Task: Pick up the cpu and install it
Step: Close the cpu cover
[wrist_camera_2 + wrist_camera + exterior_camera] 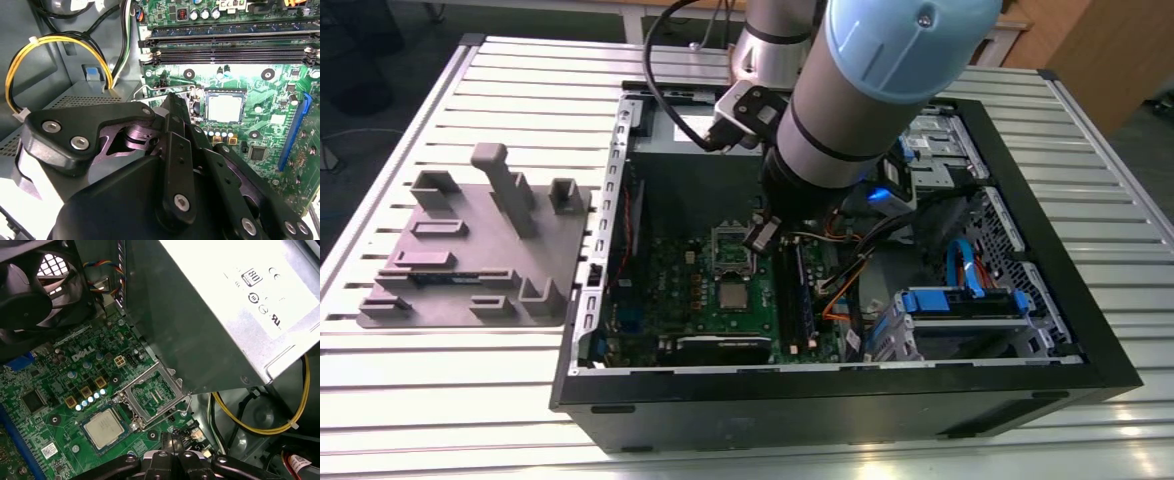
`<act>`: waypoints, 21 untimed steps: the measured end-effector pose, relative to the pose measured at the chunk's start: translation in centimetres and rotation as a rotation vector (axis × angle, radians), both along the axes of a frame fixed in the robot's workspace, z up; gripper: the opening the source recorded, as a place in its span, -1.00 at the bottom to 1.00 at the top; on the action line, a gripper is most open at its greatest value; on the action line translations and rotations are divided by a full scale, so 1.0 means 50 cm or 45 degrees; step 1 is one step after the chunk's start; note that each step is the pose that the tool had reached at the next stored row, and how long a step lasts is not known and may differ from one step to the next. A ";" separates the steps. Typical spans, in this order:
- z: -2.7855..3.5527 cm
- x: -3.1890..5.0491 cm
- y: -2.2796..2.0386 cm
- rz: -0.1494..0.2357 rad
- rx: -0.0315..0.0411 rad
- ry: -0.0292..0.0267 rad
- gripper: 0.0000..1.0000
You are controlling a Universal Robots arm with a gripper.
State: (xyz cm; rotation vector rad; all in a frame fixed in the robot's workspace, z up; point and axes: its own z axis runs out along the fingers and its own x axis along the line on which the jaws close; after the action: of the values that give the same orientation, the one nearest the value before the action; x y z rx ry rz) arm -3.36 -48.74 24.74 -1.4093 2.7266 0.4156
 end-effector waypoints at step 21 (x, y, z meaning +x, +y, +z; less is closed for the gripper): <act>-0.027 0.007 0.0153 0.000 -0.0332 0.0001 -0.80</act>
State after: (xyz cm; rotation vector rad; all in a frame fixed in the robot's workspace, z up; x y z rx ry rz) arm -3.01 -47.97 23.37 -1.4153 2.7420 0.3815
